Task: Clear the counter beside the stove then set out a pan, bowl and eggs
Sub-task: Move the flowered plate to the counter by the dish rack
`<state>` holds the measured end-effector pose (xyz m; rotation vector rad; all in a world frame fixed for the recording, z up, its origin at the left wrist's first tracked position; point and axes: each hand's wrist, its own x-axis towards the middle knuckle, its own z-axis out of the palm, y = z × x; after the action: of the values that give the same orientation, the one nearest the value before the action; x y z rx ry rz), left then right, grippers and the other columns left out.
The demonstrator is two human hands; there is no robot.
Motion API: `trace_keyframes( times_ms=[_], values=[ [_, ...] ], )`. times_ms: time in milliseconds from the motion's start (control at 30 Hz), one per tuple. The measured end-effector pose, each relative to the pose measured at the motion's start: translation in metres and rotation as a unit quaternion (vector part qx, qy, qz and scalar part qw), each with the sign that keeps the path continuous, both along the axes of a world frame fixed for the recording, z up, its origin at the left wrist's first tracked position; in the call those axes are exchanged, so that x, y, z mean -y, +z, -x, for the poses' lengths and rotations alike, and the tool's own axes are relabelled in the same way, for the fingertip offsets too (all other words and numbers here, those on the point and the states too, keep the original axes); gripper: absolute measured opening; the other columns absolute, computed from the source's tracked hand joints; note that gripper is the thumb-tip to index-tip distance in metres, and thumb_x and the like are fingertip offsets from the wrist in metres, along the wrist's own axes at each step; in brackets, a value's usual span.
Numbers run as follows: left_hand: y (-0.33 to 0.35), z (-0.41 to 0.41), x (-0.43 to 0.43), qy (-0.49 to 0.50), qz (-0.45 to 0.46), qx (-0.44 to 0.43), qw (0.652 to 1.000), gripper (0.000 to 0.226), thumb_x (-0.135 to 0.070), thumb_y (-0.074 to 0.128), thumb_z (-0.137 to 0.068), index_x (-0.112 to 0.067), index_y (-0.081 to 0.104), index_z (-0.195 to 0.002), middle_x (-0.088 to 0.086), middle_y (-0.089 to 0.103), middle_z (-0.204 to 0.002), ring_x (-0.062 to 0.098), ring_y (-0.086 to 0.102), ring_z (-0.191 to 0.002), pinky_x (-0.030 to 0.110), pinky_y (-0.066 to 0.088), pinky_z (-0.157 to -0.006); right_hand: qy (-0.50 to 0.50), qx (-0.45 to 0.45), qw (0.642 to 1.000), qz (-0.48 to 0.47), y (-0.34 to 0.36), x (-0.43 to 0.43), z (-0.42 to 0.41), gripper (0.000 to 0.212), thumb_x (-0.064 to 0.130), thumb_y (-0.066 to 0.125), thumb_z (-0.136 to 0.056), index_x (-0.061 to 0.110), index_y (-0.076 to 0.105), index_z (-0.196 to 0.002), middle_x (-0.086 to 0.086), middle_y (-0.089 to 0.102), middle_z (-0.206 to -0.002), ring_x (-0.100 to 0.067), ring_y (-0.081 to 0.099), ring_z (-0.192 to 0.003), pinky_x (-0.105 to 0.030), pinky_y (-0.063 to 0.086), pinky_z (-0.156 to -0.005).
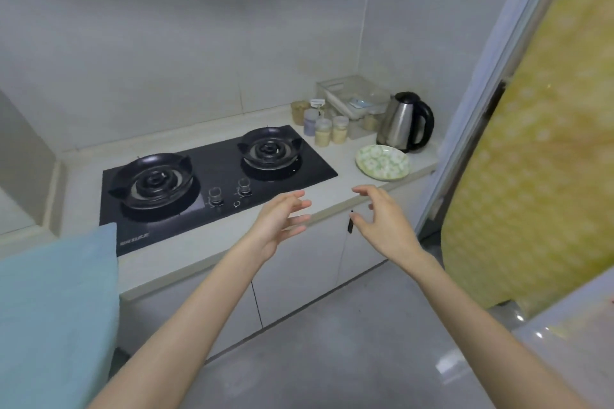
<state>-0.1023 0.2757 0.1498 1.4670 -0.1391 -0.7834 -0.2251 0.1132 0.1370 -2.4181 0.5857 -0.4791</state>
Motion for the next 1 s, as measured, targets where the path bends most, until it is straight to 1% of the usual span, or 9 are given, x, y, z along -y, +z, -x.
trace_keyframes(
  times_ms=[67,167,267,333,433,567,700,867,1000],
  values=[
    [-0.006,-0.019,0.031,-0.013,-0.006,-0.001,1.000,0.024,-0.016,0.048,-0.094,-0.023,0.062,-0.113,-0.002,0.068,-0.114,0.018,0.068,-0.097,0.028,0.055,-0.076,-0.021,-0.003,1.000,-0.005,-0.004,0.030,-0.013,0.044,0.024,0.060,-0.091,0.028,0.044,-0.132,0.004,0.046,-0.134,-0.016,0.052,-0.109,-0.038,0.049,-0.088],
    [-0.017,-0.041,0.069,-0.022,-0.017,-0.010,1.000,0.025,-0.015,0.049,-0.094,-0.024,0.062,-0.113,-0.002,0.068,-0.114,0.017,0.069,-0.096,0.028,0.056,-0.077,-0.035,-0.005,0.999,-0.007,-0.015,0.071,-0.029,0.045,0.024,0.059,-0.091,0.026,0.044,-0.134,0.004,0.045,-0.137,-0.016,0.049,-0.116,-0.033,0.045,-0.087],
    [-0.033,-0.064,0.116,-0.031,-0.027,-0.022,0.999,0.028,-0.016,0.051,-0.094,-0.023,0.060,-0.119,-0.002,0.068,-0.115,0.019,0.068,-0.100,0.032,0.055,-0.085,-0.048,-0.006,0.999,-0.015,-0.028,0.124,-0.049,0.046,0.024,0.060,-0.091,0.022,0.044,-0.134,0.002,0.048,-0.135,-0.016,0.049,-0.116,-0.027,0.040,-0.085],
    [-0.042,-0.076,0.143,-0.029,-0.031,-0.030,0.999,0.030,-0.015,0.052,-0.094,-0.022,0.058,-0.122,-0.001,0.067,-0.117,0.021,0.066,-0.104,0.035,0.054,-0.091,-0.053,-0.012,0.998,-0.022,-0.036,0.154,-0.060,0.047,0.024,0.061,-0.091,0.021,0.043,-0.135,0.002,0.048,-0.134,-0.017,0.050,-0.116,-0.025,0.039,-0.084],
    [-0.058,-0.100,0.200,-0.011,-0.044,-0.044,0.998,0.031,-0.015,0.052,-0.094,-0.023,0.057,-0.123,-0.001,0.067,-0.118,0.022,0.065,-0.104,0.034,0.054,-0.088,-0.055,-0.031,0.997,-0.035,-0.050,0.215,-0.081,0.049,0.024,0.061,-0.091,0.023,0.042,-0.136,0.002,0.046,-0.135,-0.018,0.049,-0.118,-0.030,0.042,-0.087],
    [-0.079,-0.128,0.260,0.002,-0.073,-0.054,0.996,0.033,-0.018,0.050,-0.094,-0.023,0.055,-0.126,-0.001,0.065,-0.120,0.023,0.063,-0.107,0.033,0.054,-0.086,-0.048,-0.066,0.995,-0.054,-0.065,0.285,-0.107,0.048,0.023,0.059,-0.091,0.024,0.040,-0.135,-0.002,0.043,-0.136,-0.022,0.047,-0.120,-0.036,0.045,-0.092],
    [-0.101,-0.154,0.311,0.024,-0.103,-0.065,0.992,0.038,-0.019,0.051,-0.095,-0.022,0.053,-0.132,0.000,0.062,-0.123,0.023,0.063,-0.106,0.030,0.054,-0.077,-0.035,-0.107,0.992,-0.060,-0.087,0.348,-0.136,0.051,0.021,0.059,-0.090,0.023,0.039,-0.137,-0.005,0.037,-0.142,-0.028,0.046,-0.123,-0.040,0.045,-0.095],
    [-0.127,-0.175,0.352,0.023,-0.149,-0.061,0.987,0.042,-0.018,0.049,-0.096,-0.023,0.048,-0.137,0.001,0.056,-0.127,0.023,0.059,-0.108,0.036,0.052,-0.087,-0.032,-0.169,0.982,-0.078,-0.119,0.404,-0.165,0.060,0.021,0.059,-0.088,0.024,0.034,-0.142,-0.006,0.032,-0.145,-0.031,0.039,-0.128,-0.044,0.043,-0.099],
    [-0.141,-0.191,0.379,0.014,-0.177,-0.057,0.982,0.046,-0.017,0.051,-0.095,-0.024,0.044,-0.139,-0.001,0.053,-0.129,0.022,0.056,-0.109,0.033,0.052,-0.082,-0.030,-0.211,0.971,-0.109,-0.143,0.434,-0.185,0.067,0.020,0.058,-0.087,0.024,0.026,-0.146,-0.008,0.026,-0.149,-0.033,0.030,-0.135,-0.046,0.036,-0.107]
  ],
)
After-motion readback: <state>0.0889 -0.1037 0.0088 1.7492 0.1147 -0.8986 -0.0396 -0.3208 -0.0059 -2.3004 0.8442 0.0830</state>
